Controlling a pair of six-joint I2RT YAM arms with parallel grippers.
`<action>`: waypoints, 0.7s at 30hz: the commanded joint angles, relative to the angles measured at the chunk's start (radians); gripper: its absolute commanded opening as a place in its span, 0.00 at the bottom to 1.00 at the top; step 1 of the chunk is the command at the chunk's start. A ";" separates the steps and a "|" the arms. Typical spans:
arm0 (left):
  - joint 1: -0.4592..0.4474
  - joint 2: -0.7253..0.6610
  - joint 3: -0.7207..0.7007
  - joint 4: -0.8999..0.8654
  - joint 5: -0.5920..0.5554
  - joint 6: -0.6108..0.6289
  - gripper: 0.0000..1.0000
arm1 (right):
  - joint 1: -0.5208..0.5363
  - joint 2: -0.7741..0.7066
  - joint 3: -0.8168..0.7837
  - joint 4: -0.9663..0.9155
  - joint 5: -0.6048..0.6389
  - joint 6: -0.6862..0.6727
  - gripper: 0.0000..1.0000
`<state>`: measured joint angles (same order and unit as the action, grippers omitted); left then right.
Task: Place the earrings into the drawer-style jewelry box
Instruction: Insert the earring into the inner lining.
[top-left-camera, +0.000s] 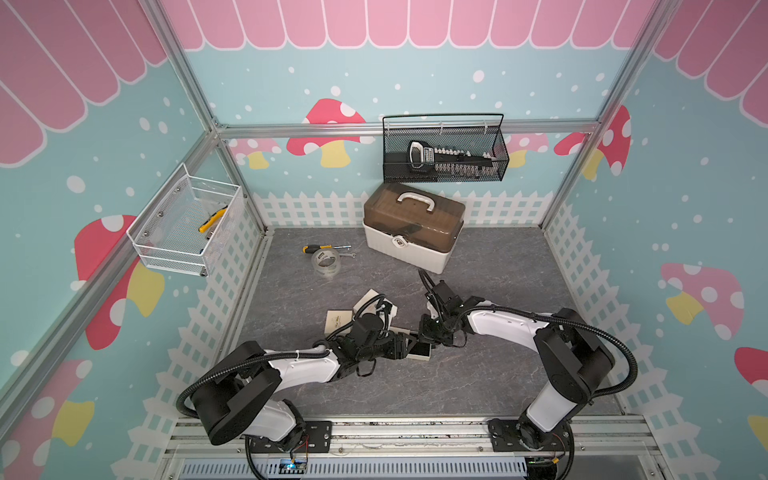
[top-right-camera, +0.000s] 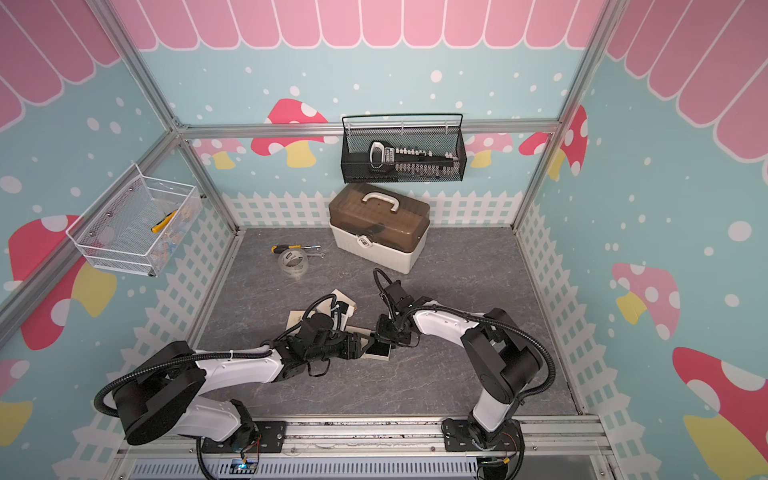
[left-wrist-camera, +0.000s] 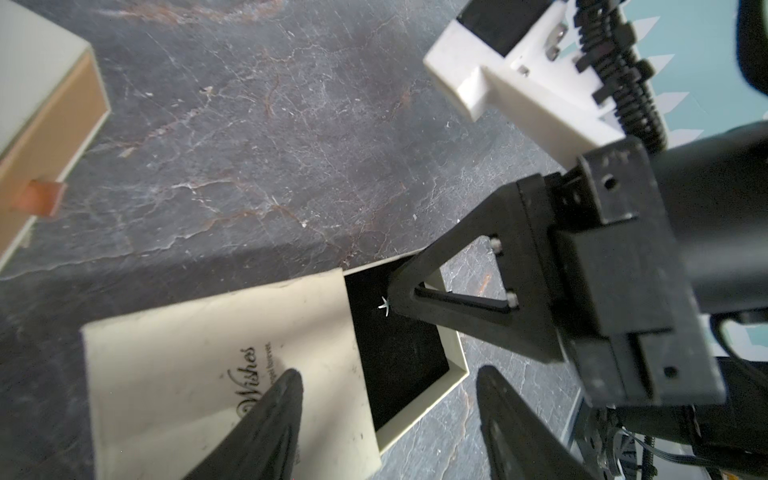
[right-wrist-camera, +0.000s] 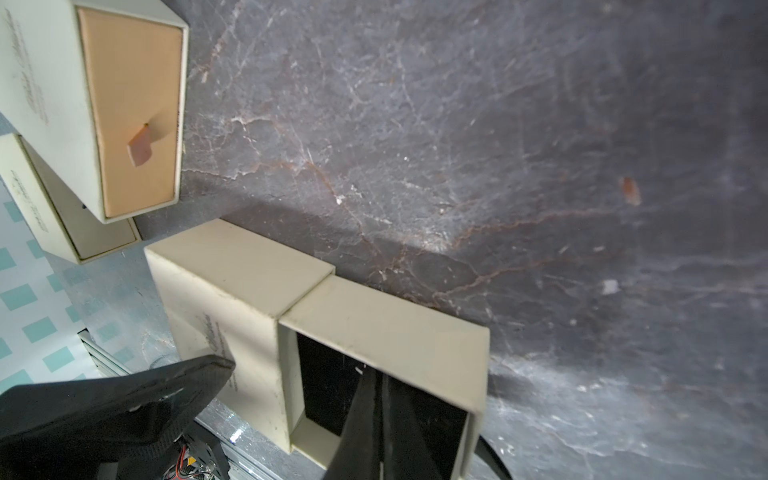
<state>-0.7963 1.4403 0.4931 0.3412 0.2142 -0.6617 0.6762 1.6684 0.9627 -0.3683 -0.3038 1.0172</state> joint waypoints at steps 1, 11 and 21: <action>-0.006 0.014 0.000 -0.018 0.008 0.013 0.68 | 0.008 0.018 0.001 -0.022 0.019 -0.005 0.00; -0.006 0.020 0.001 -0.022 0.004 0.014 0.68 | 0.008 0.028 0.002 -0.032 0.028 -0.010 0.00; -0.006 0.014 0.002 -0.030 -0.002 0.018 0.68 | 0.010 0.023 0.016 -0.071 0.046 -0.020 0.00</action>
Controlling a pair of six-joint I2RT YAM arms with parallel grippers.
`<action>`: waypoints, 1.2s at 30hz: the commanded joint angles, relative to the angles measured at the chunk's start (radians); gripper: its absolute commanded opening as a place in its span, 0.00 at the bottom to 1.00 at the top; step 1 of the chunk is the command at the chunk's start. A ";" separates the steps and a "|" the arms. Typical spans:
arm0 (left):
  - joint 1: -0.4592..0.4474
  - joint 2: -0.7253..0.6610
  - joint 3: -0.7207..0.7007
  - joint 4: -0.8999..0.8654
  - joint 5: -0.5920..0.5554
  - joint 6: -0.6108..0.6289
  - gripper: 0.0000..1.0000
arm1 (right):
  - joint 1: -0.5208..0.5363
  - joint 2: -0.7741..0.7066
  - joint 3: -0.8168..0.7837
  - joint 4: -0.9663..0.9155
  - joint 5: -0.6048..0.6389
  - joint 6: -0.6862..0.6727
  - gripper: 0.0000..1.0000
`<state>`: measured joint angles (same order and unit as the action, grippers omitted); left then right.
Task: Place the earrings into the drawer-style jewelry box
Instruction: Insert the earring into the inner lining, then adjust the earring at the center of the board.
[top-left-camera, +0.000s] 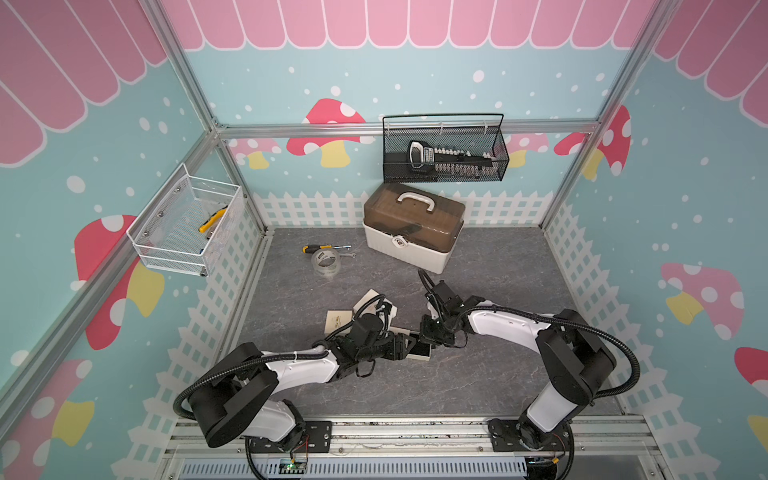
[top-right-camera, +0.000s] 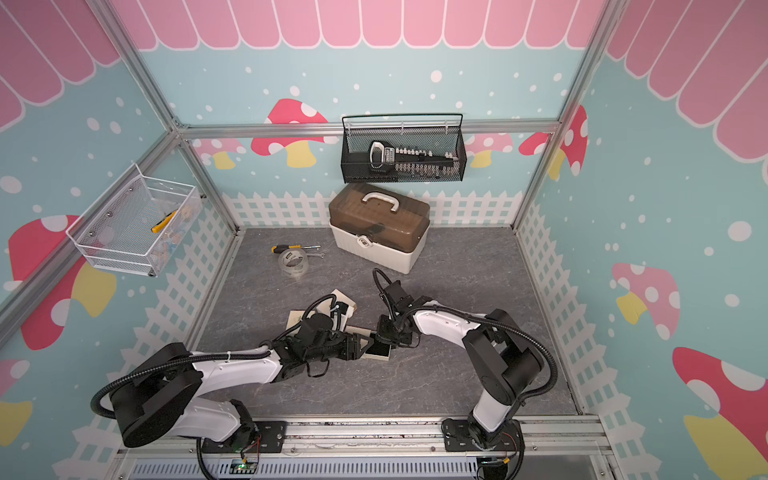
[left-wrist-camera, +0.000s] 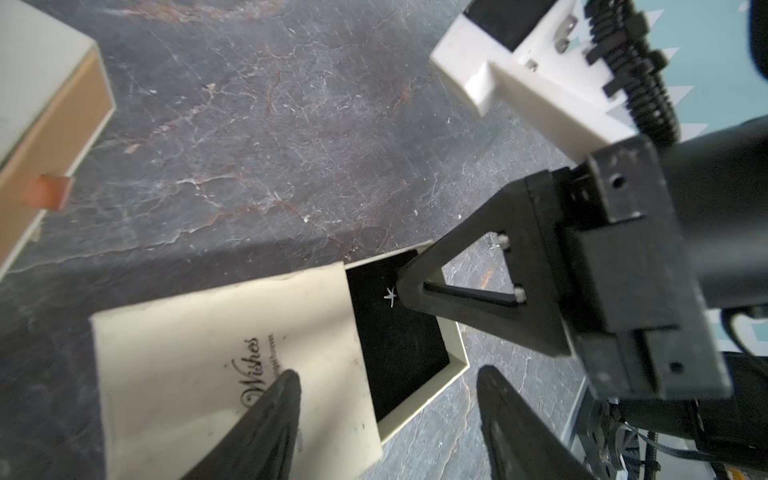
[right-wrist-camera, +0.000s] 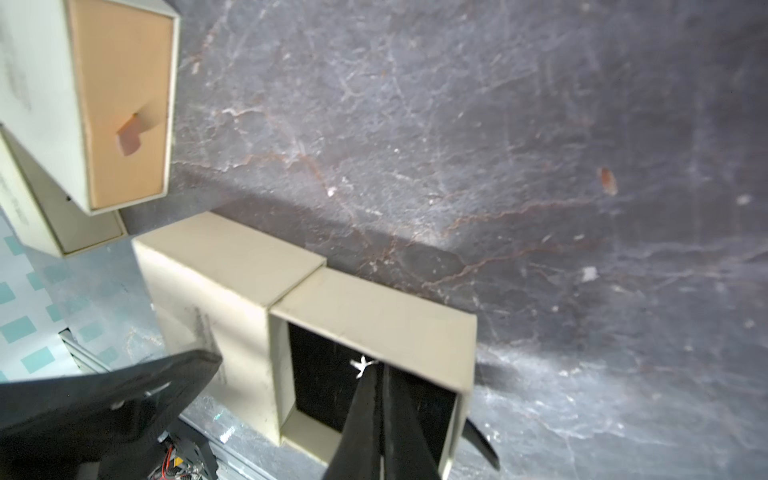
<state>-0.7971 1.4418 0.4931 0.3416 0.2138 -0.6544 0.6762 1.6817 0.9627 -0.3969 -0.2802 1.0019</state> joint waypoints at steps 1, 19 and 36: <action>-0.005 0.008 0.002 -0.033 -0.004 0.012 0.68 | 0.010 0.005 0.019 -0.045 0.020 -0.008 0.00; -0.065 -0.115 0.081 -0.160 -0.113 0.055 0.72 | -0.009 -0.225 0.039 -0.383 0.340 -0.300 0.10; -0.219 0.159 0.247 -0.055 -0.112 0.013 0.73 | -0.185 -0.186 -0.010 -0.487 0.291 -0.460 0.21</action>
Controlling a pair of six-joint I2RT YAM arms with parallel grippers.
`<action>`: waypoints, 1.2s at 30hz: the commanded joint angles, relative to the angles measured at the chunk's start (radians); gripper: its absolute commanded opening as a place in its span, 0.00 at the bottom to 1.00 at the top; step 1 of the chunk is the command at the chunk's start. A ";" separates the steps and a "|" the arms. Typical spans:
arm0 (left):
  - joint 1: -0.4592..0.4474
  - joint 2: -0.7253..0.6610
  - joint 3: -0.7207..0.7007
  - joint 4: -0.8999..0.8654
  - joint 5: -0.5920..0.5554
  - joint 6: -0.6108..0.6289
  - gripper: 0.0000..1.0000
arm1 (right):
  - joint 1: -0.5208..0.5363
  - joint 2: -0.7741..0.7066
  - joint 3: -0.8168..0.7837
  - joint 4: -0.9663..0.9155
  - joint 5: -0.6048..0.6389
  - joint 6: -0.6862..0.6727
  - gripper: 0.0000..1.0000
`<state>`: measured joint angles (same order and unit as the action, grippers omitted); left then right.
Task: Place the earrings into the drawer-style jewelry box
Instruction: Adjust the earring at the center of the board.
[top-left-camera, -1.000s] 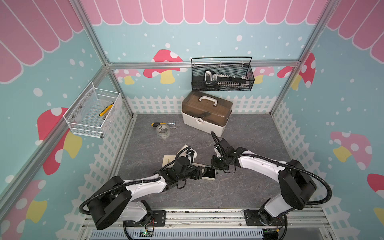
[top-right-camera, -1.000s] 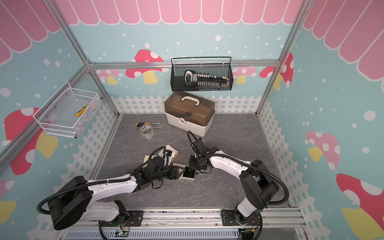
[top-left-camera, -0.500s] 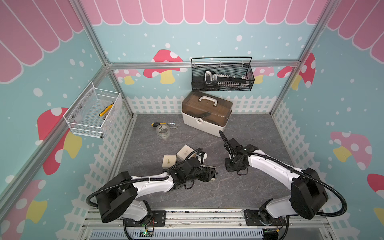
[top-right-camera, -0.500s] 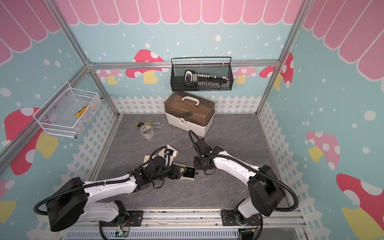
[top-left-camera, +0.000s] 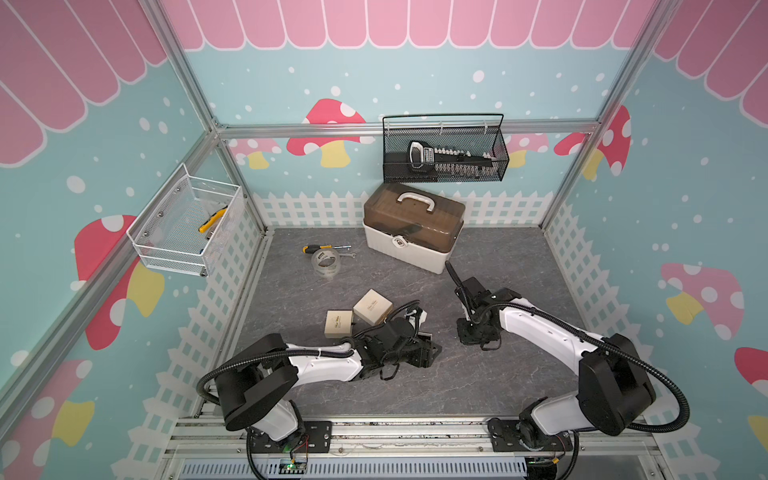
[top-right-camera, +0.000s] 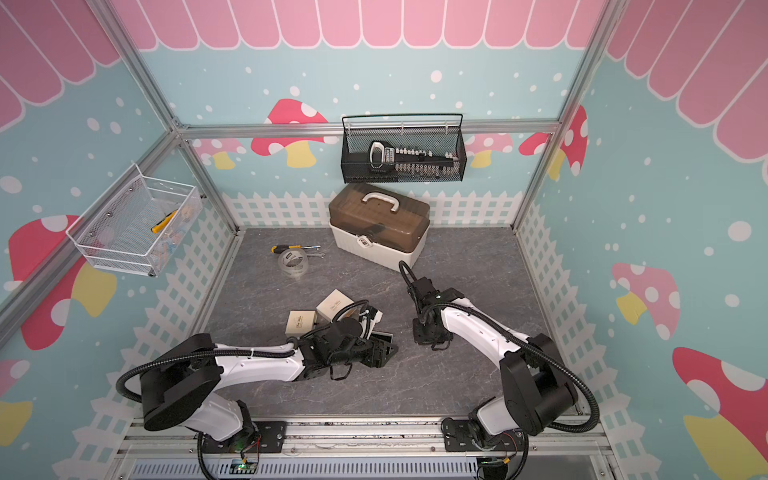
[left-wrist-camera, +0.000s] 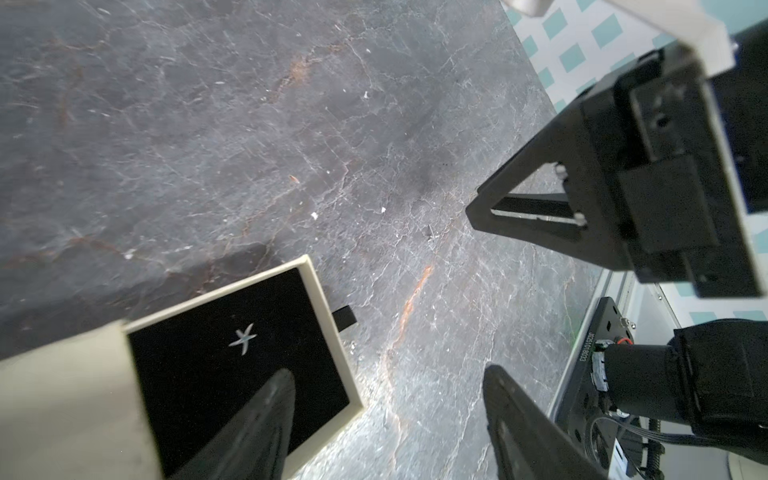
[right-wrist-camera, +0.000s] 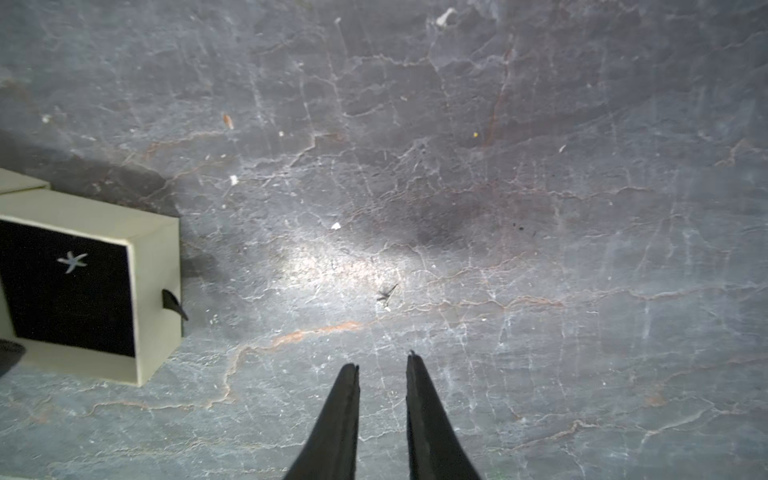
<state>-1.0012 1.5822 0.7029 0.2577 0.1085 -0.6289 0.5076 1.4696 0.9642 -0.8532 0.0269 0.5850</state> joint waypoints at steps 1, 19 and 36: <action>-0.021 0.027 0.045 0.029 -0.005 -0.012 0.73 | -0.020 0.034 -0.013 -0.029 -0.026 -0.050 0.21; -0.033 0.051 0.050 0.024 -0.010 -0.011 0.73 | -0.042 0.171 0.005 0.032 -0.108 -0.132 0.17; -0.033 0.065 0.058 0.036 0.000 -0.008 0.73 | -0.052 0.202 0.009 0.040 -0.092 -0.146 0.17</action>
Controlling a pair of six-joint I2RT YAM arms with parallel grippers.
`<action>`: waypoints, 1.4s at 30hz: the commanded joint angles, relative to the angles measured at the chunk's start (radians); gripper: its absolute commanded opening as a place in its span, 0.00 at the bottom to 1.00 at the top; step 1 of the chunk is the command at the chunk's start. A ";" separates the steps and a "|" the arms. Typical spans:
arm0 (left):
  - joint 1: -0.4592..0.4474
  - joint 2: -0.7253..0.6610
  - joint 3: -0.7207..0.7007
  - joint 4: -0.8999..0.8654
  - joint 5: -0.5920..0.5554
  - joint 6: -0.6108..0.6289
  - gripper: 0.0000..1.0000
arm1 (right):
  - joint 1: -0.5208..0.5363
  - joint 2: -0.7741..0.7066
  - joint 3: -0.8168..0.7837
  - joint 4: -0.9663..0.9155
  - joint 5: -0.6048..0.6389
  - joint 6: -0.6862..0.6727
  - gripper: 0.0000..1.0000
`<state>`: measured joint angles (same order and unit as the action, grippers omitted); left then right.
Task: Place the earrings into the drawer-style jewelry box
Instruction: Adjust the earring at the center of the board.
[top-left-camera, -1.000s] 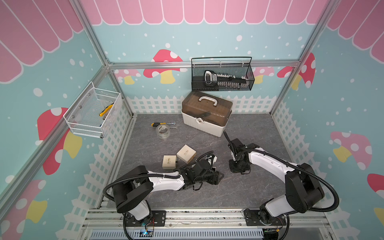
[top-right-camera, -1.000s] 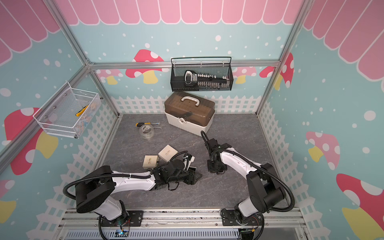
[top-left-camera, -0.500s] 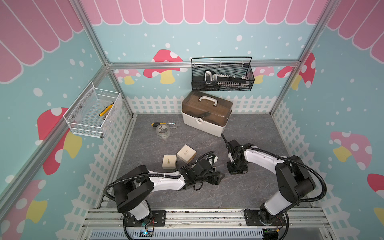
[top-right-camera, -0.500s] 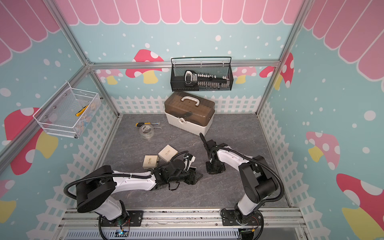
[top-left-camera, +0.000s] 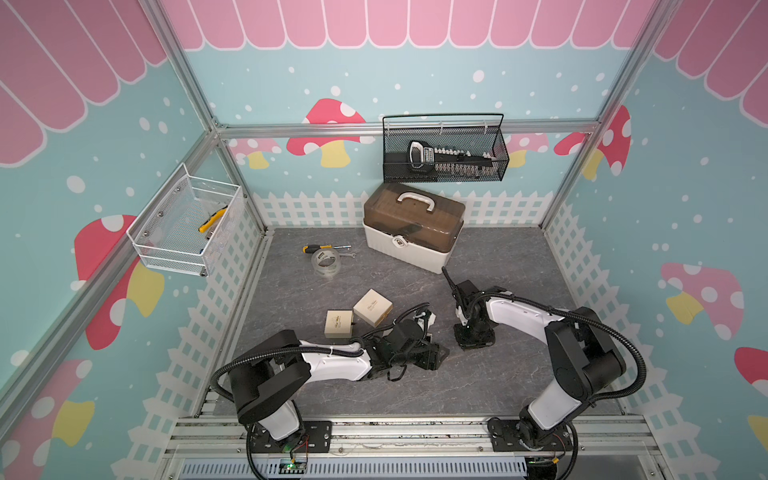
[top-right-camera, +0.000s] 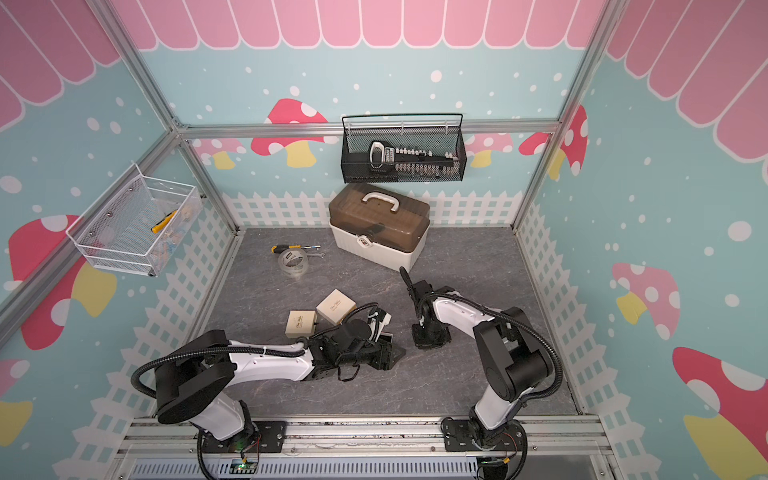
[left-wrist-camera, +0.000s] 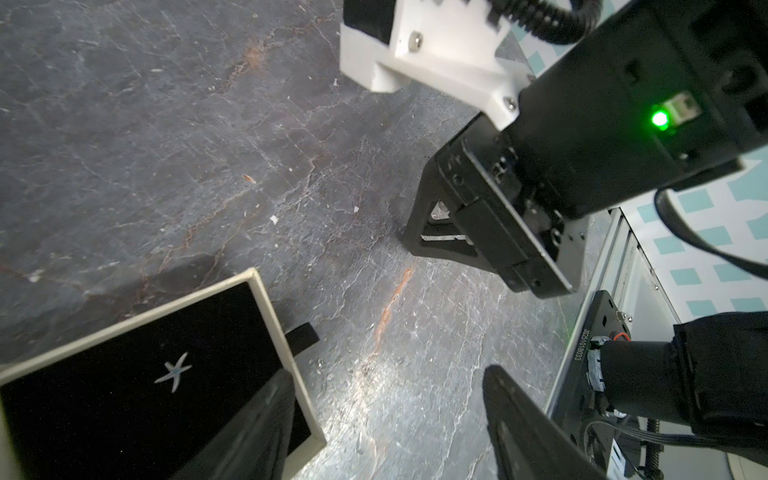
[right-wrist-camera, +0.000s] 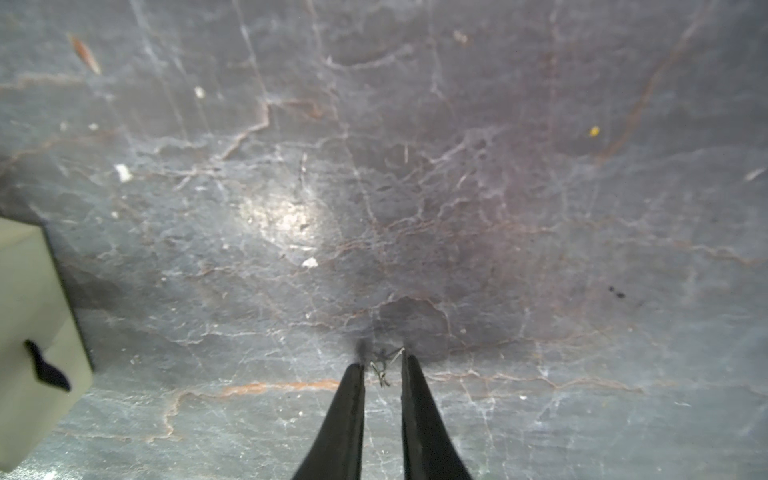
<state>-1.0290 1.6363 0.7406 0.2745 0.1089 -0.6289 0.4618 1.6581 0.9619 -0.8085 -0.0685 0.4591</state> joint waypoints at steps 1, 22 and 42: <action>-0.005 0.011 0.020 0.019 0.000 -0.008 0.72 | -0.007 0.013 0.012 -0.004 0.004 -0.020 0.17; -0.007 0.013 0.023 0.013 0.000 -0.005 0.73 | -0.007 0.005 0.010 0.005 -0.026 -0.019 0.04; -0.006 0.007 0.038 -0.004 -0.009 0.001 0.72 | -0.006 -0.034 0.003 0.006 -0.059 -0.007 0.00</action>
<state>-1.0290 1.6386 0.7517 0.2722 0.1085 -0.6281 0.4580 1.6531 0.9623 -0.7952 -0.1108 0.4530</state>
